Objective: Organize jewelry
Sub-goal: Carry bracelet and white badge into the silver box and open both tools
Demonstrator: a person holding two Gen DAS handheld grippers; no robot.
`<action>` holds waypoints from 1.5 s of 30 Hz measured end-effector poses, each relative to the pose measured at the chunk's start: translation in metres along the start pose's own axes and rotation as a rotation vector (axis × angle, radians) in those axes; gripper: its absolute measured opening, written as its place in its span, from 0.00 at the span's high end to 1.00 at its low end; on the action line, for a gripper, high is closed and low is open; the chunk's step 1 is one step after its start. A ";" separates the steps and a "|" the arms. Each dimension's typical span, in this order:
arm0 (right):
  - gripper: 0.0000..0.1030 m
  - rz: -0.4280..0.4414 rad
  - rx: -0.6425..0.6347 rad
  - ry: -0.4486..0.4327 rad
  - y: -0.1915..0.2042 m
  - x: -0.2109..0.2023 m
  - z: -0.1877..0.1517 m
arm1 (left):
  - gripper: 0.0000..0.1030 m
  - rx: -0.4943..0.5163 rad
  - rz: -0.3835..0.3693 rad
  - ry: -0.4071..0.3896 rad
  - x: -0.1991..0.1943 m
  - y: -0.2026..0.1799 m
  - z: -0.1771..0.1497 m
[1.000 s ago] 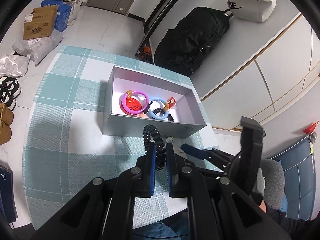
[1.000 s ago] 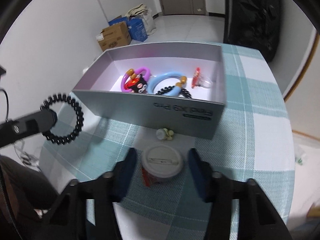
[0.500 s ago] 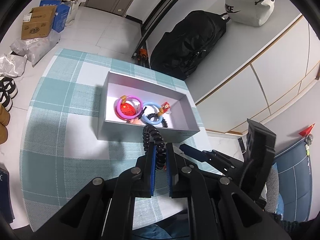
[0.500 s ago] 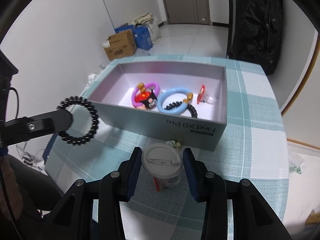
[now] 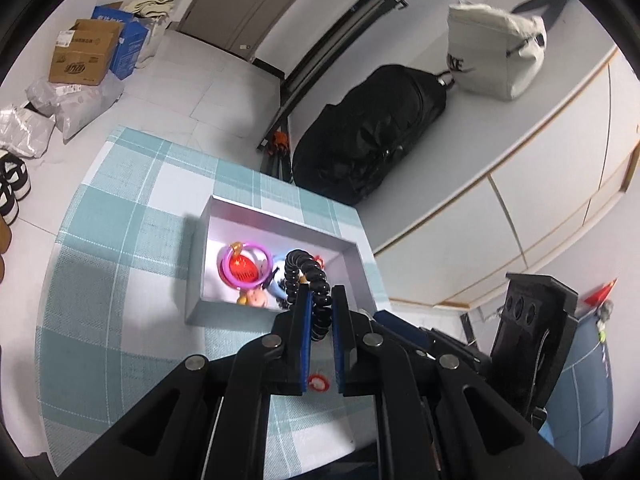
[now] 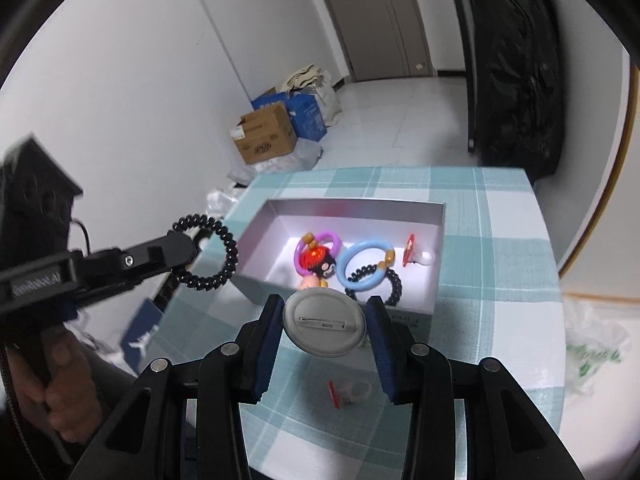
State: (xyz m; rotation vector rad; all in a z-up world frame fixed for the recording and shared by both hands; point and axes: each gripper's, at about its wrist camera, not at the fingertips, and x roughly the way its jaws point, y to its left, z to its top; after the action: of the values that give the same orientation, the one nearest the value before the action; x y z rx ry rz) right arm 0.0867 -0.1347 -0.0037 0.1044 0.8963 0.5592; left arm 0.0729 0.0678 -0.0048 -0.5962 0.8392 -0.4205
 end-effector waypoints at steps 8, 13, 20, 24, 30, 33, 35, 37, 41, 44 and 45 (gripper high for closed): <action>0.60 0.061 0.116 -0.026 -0.023 -0.010 0.024 | 0.95 0.003 -0.022 0.006 0.013 -0.007 0.013; 0.60 0.078 0.128 -0.019 -0.026 -0.004 0.035 | 0.95 0.002 -0.019 0.026 0.026 -0.009 0.020; 0.60 0.071 0.105 0.043 -0.025 0.026 0.050 | 0.95 -0.055 -0.015 0.070 0.050 0.001 0.029; 0.60 0.062 0.088 0.062 -0.027 0.042 0.056 | 0.95 -0.075 0.014 0.098 0.064 0.008 0.033; 0.60 0.066 0.095 0.085 -0.037 0.055 0.061 | 0.95 -0.063 0.058 0.143 0.079 0.011 0.035; 0.60 0.068 0.102 0.096 -0.040 0.060 0.061 | 0.95 -0.063 0.070 0.170 0.085 0.013 0.034; 0.60 0.068 0.105 0.098 -0.041 0.062 0.061 | 0.95 -0.069 0.071 0.177 0.088 0.015 0.033; 0.60 0.070 0.110 0.099 -0.043 0.064 0.061 | 0.95 -0.059 0.068 0.175 0.089 0.013 0.034; 0.59 0.067 0.115 0.101 -0.044 0.066 0.061 | 0.95 -0.037 0.075 0.169 0.088 0.008 0.037; 0.58 0.074 0.124 0.097 -0.047 0.065 0.062 | 0.81 -0.038 0.080 0.201 0.092 0.006 0.038; 0.57 0.076 0.124 0.097 -0.047 0.065 0.062 | 0.78 -0.036 0.092 0.201 0.092 0.005 0.038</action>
State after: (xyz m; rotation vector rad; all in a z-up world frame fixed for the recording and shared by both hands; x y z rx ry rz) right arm 0.1855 -0.1335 -0.0256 0.2265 1.0244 0.5827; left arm 0.1593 0.0321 -0.0399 -0.5519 1.0643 -0.3866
